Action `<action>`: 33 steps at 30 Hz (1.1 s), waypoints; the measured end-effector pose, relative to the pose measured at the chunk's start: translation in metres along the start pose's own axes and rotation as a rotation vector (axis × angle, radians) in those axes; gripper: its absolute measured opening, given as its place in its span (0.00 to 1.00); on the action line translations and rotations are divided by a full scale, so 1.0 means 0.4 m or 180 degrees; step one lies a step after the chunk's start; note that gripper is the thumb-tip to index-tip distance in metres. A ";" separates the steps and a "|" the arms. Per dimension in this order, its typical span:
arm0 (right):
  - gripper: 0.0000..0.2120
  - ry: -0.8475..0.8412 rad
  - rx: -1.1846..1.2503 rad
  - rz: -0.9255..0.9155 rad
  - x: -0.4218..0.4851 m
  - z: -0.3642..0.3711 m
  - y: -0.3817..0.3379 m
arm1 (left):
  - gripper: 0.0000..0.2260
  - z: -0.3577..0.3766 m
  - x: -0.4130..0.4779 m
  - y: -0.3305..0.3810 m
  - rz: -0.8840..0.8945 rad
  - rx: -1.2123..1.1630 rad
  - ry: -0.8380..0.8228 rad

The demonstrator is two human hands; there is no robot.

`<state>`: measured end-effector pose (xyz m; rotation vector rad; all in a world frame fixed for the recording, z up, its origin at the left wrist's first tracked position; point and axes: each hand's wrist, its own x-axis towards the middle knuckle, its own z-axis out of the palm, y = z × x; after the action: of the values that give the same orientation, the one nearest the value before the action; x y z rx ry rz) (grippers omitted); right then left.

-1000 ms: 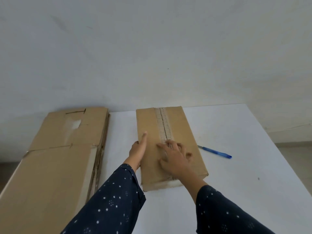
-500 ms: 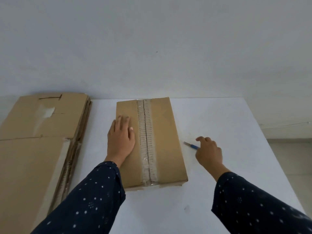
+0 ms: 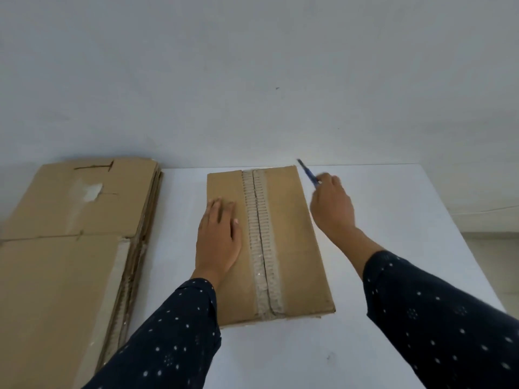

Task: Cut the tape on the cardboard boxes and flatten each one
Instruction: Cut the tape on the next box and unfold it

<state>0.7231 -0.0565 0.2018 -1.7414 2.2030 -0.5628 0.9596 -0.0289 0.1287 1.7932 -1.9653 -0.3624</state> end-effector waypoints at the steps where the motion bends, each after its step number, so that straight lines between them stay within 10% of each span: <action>1: 0.12 -0.0082 -0.0024 -0.0110 0.013 -0.006 -0.049 | 0.20 0.000 0.001 0.000 -0.0005 -0.0001 0.0006; 33: 0.05 -0.1206 -0.1376 -0.0353 -0.083 0.062 -0.273 | 0.19 0.024 0.009 -0.017 0.0135 -0.0098 0.0073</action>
<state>0.8365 -0.0490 0.2298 -1.9808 2.0625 0.2341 0.9607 -0.0344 0.1179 1.7267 -1.9682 -0.3548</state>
